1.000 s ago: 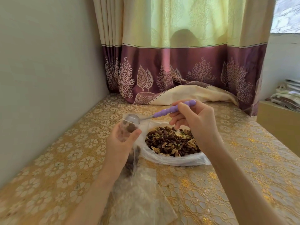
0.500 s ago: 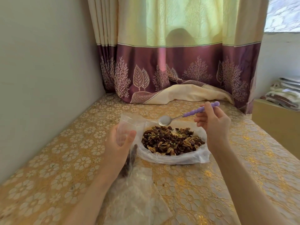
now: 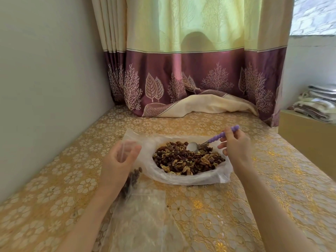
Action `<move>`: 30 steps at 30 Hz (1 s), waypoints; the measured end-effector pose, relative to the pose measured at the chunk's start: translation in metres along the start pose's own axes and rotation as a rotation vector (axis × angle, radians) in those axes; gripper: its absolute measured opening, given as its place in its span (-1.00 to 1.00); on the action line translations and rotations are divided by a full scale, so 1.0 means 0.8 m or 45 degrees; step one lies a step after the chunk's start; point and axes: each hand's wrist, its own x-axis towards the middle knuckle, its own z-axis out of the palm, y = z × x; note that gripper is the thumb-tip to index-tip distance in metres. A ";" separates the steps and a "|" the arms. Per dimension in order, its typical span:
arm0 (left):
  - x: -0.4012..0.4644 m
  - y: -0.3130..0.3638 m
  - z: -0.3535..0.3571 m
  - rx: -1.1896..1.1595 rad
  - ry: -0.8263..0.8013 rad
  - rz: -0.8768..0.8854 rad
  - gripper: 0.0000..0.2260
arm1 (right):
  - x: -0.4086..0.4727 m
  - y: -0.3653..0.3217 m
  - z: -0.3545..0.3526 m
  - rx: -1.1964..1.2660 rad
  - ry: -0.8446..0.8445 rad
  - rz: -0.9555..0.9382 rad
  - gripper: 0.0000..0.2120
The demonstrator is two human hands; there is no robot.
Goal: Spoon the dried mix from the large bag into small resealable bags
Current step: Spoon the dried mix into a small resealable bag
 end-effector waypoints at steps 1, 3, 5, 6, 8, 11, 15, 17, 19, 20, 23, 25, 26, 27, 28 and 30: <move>0.001 -0.001 -0.004 0.039 -0.016 0.027 -0.70 | -0.001 0.000 0.001 -0.007 -0.012 -0.002 -0.70; 0.002 -0.005 -0.008 0.155 -0.046 0.083 -0.70 | -0.003 0.001 0.004 -0.031 -0.016 -0.010 -0.69; 0.001 -0.005 -0.004 0.227 -0.079 0.105 -0.74 | -0.004 0.001 0.006 -0.013 0.016 0.004 -0.69; -0.001 -0.004 0.000 0.226 -0.108 0.101 -0.75 | -0.003 0.002 0.006 0.005 0.031 0.026 -0.68; -0.004 -0.004 0.008 0.220 -0.174 0.094 -0.72 | -0.002 0.003 0.004 0.039 0.033 0.100 -0.66; -0.006 -0.005 0.014 0.232 -0.217 0.131 -0.71 | -0.002 0.007 0.005 0.055 0.000 0.197 -0.64; -0.005 -0.007 0.013 0.221 -0.205 0.158 -0.72 | 0.001 0.010 0.007 0.096 -0.006 0.272 -0.65; -0.006 -0.008 0.013 0.203 -0.202 0.152 -0.68 | 0.001 0.010 0.006 0.177 0.025 0.308 -0.65; -0.007 -0.009 0.013 0.184 -0.194 0.140 -0.62 | 0.001 0.007 0.003 0.237 0.061 0.335 -0.63; -0.007 -0.010 0.013 0.177 -0.190 0.131 -0.61 | 0.000 0.006 0.002 0.253 0.077 0.339 -0.63; -0.007 -0.011 0.013 0.183 -0.179 0.116 -0.65 | 0.000 0.003 0.001 0.297 0.111 0.360 -0.62; -0.006 -0.010 0.012 0.194 -0.168 0.116 -0.66 | 0.000 0.002 0.002 0.329 0.126 0.380 -0.62; -0.006 -0.010 0.012 0.195 -0.166 0.113 -0.66 | 0.000 0.001 0.002 0.331 0.131 0.375 -0.63; -0.006 -0.010 0.012 0.193 -0.164 0.105 -0.65 | -0.001 -0.001 0.003 0.323 0.135 0.360 -0.63; -0.006 -0.010 0.013 0.190 -0.161 0.096 -0.63 | -0.002 -0.004 0.004 0.313 0.137 0.336 -0.64; -0.005 -0.011 0.012 0.183 -0.151 0.078 -0.58 | -0.005 -0.013 0.007 0.320 0.123 0.278 -0.66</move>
